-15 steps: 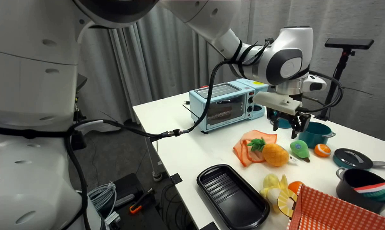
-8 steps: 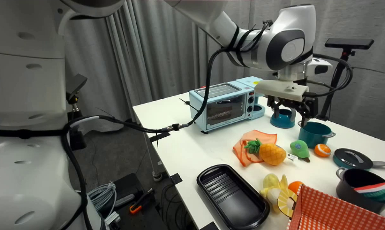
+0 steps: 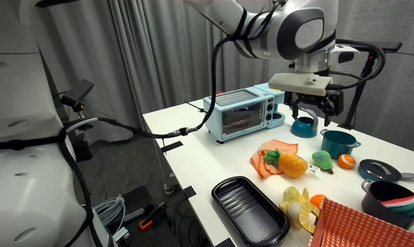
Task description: Put the pineapple on the table
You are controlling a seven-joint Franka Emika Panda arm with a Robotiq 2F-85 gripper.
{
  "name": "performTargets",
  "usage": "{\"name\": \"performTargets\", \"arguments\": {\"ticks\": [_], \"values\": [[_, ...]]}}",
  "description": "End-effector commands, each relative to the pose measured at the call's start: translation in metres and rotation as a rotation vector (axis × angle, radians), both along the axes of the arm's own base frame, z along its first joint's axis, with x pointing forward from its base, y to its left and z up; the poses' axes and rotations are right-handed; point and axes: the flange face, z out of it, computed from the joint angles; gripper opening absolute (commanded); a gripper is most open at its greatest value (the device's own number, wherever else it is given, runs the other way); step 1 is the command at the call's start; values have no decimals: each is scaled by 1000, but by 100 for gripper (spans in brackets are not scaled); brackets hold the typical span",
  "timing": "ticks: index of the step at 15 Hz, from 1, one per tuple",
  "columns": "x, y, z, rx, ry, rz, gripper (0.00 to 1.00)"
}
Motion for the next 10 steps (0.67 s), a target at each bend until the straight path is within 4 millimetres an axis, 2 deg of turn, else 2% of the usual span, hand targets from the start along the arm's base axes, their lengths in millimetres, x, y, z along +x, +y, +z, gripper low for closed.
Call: {"name": "performTargets", "arguments": {"ticks": [1,4,10], "values": [[-5,-1,2,2,1,5,100],[-14,-2,5,6,3,10,100],[-15,-2,4,6,5,10,100]]}}
